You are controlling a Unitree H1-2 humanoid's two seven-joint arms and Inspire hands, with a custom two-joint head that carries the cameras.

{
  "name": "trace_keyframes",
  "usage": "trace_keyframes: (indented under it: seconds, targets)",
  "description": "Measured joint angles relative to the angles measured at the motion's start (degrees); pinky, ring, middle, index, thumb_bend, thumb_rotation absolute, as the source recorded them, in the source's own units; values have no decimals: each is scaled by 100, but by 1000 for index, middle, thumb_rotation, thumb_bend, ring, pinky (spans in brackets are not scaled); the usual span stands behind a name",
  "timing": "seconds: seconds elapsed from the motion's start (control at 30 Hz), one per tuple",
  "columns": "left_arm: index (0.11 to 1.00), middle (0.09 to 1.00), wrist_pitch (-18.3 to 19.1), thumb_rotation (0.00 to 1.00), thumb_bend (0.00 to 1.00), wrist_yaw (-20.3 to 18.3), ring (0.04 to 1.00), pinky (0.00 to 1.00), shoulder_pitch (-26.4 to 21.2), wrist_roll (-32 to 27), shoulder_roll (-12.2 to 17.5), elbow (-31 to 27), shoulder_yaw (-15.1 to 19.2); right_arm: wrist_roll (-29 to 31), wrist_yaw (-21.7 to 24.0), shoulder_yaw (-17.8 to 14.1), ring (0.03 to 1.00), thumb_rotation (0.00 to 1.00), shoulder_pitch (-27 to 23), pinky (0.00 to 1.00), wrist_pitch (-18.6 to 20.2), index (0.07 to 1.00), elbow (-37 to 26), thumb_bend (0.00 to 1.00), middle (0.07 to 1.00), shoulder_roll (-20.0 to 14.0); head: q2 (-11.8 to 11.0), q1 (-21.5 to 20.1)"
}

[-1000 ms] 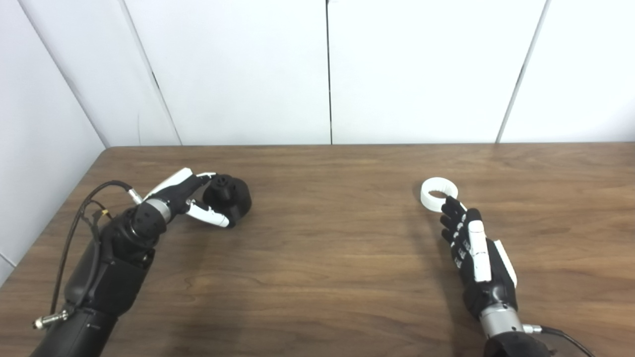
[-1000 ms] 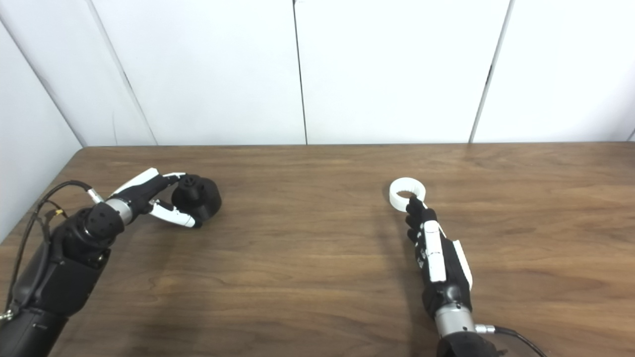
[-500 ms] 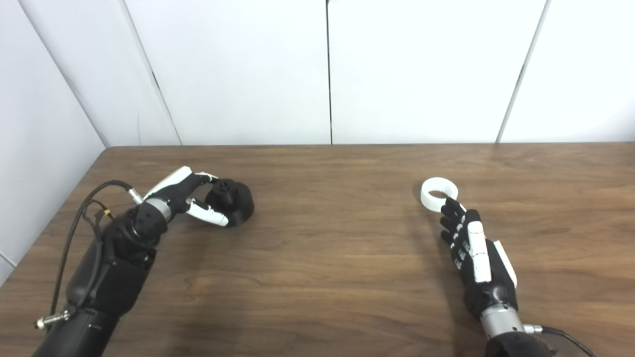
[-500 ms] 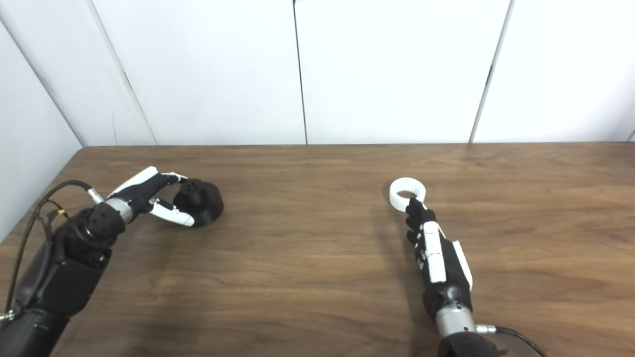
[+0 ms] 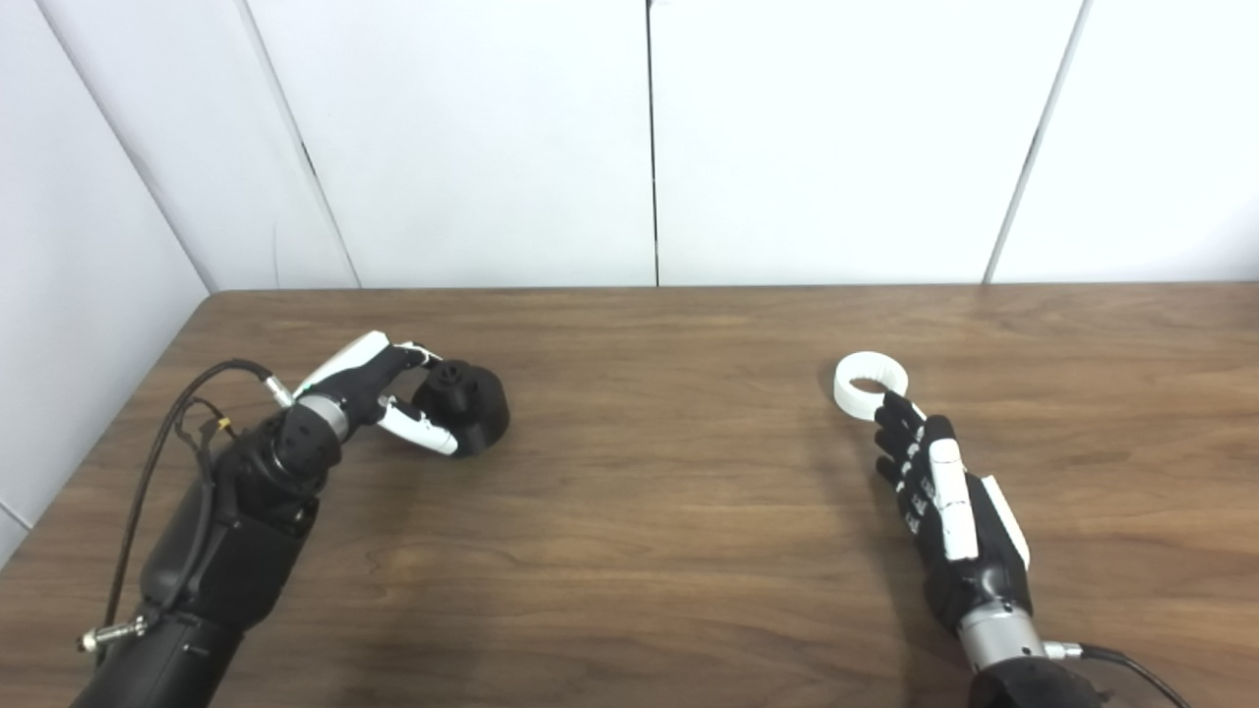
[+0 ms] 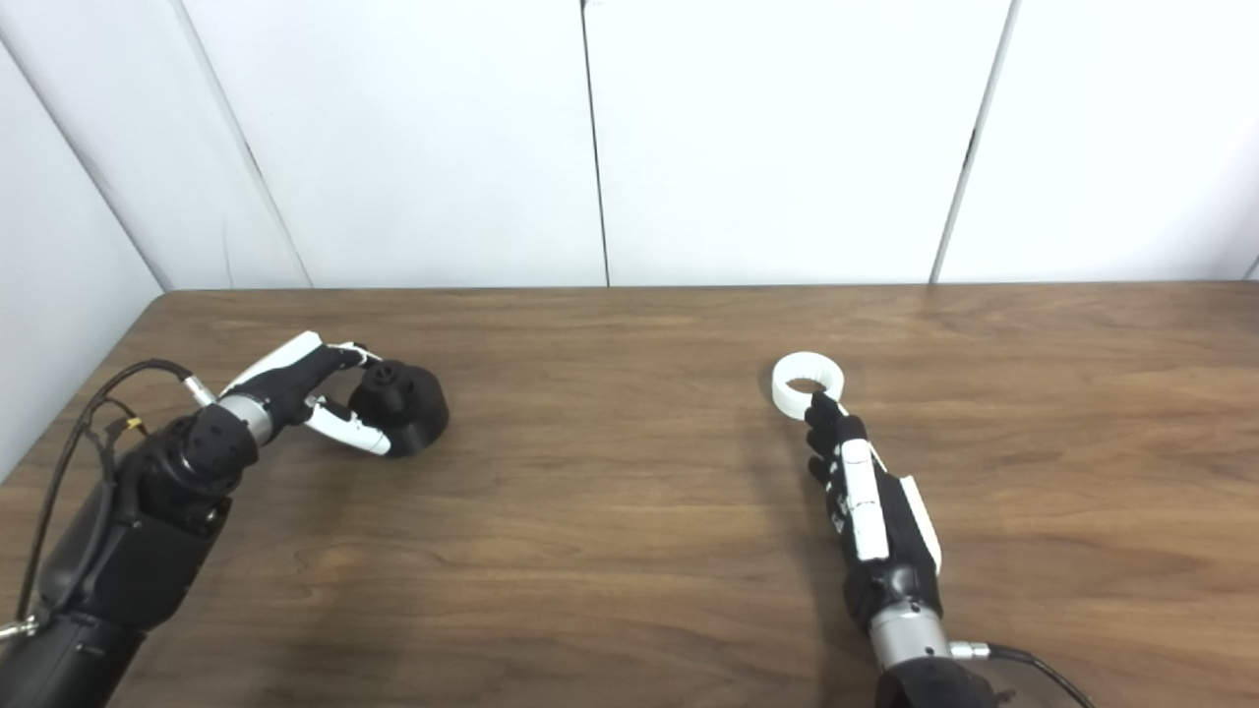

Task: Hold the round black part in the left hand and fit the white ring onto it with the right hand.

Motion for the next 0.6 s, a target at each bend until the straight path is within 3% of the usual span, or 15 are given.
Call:
trace_keyframes:
  seconds: [0.6]
  targets:
    - [747, 1000, -2, 174, 855, 257, 1000, 999, 176, -55, -101, -205, -59, -12, 4, 15, 958, 1000, -16, 980, 52, 919, -1, 576, 929, -13, 26, 9]
